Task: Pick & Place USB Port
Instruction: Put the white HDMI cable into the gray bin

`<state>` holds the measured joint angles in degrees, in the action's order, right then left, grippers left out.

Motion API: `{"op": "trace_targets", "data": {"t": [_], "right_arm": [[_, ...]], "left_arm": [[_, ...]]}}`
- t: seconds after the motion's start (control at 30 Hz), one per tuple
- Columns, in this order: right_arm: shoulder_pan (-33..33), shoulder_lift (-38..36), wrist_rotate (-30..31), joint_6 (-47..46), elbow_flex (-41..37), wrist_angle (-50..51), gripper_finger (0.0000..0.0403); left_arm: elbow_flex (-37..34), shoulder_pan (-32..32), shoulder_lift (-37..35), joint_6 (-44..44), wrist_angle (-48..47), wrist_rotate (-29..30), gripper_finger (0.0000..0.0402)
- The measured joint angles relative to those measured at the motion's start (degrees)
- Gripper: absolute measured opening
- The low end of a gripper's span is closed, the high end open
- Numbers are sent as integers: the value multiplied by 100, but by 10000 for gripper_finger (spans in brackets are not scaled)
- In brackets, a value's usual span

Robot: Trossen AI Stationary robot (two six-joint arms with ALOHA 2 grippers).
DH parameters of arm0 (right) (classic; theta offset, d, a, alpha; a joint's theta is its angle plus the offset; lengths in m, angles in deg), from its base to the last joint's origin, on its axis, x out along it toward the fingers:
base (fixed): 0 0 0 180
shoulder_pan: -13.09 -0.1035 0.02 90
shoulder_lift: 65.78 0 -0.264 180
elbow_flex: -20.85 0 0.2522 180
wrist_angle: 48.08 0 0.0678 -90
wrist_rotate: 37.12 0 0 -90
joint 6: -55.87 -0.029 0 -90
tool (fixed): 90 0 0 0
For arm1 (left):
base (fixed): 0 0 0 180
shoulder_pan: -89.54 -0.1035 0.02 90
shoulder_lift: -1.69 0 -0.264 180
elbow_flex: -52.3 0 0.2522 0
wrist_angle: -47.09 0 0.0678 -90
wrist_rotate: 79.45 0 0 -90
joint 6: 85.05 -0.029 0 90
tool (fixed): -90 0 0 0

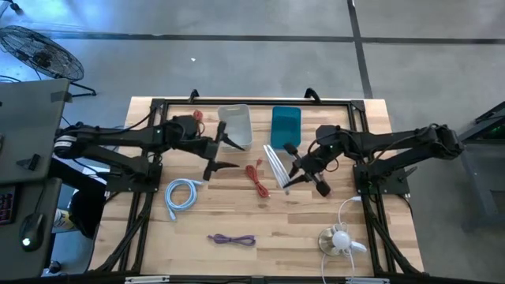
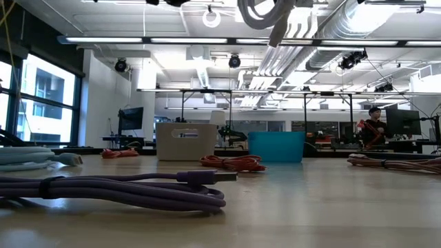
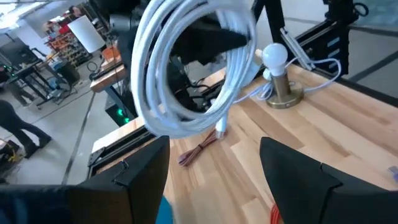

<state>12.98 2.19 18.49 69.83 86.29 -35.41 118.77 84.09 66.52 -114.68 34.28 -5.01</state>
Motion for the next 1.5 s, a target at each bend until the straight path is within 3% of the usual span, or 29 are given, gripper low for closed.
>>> {"op": "trace_targets", "data": {"t": [0.3,0.63,1.13,1.2,1.27,1.4,1.5], "right_arm": [[-354,418,-126,115,71,-125,9],[-376,1327,-167,601,1310,841,9],[-327,1989,-247,712,2104,1046,9],[-323,1989,-230,714,2144,1069,9],[-323,1989,-162,712,2143,1093,9],[-323,1978,78,720,2140,1181,9],[-317,1977,321,802,2140,1283,9]], "left_arm": [[120,-423,541,198,327,-744,246],[118,-466,928,317,850,-1979,246],[118,-466,928,287,832,-1929,243],[118,-446,928,170,762,-1599,225],[116,-389,928,0,667,-1297,181],[116,-374,928,-224,664,-1002,39],[113,-388,928,-155,706,-798,31]]}}
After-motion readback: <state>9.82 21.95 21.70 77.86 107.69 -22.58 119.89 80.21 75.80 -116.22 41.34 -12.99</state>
